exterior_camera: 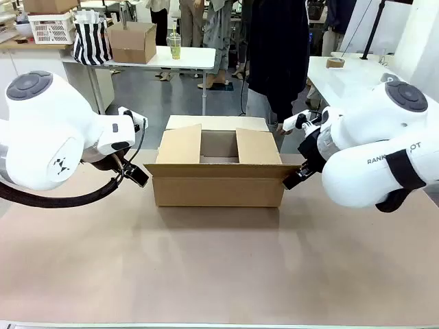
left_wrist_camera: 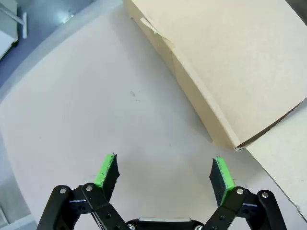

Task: Pack the gift set into the box.
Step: Place both hands on the side flaps of the Package Box and spread them outward.

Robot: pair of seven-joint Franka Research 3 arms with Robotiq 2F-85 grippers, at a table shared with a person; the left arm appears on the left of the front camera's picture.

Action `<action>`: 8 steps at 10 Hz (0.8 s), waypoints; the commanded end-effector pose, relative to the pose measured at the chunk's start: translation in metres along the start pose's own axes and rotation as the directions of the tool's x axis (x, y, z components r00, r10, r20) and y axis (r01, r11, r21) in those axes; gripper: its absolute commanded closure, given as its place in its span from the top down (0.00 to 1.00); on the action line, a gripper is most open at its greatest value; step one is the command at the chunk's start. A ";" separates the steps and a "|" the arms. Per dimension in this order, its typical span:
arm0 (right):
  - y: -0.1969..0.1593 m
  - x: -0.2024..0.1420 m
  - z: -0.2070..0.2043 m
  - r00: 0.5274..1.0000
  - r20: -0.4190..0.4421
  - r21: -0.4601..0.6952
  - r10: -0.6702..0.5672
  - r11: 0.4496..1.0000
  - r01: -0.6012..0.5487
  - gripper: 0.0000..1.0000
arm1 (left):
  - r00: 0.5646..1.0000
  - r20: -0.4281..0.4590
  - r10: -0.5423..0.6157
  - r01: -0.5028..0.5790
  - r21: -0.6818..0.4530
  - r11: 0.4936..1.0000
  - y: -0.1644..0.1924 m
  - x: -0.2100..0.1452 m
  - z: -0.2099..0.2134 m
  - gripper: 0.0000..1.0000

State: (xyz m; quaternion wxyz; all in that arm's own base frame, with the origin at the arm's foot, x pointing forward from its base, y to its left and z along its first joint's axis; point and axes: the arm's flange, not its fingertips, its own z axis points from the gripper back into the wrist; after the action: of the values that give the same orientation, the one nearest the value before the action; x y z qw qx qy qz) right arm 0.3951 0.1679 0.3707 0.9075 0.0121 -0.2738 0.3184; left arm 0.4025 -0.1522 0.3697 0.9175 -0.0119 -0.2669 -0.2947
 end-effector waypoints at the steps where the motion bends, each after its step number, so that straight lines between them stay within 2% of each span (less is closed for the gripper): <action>1: 0.000 0.000 0.000 1.000 0.001 0.000 0.000 1.000 0.000 1.00 | 1.000 0.001 0.000 0.000 0.000 1.000 0.000 0.000 0.000 1.00; 8: 0.000 0.000 0.000 1.000 0.001 0.000 0.000 1.000 0.000 1.00 | 1.000 0.001 0.000 0.000 0.000 1.000 0.000 0.000 0.000 1.00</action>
State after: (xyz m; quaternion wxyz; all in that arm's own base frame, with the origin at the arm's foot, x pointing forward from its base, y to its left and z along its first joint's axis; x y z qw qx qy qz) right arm 0.3951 0.1680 0.3707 0.9074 0.0119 -0.2738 0.3186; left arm 0.4022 -0.1530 0.3697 0.9172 -0.0118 -0.2670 -0.2956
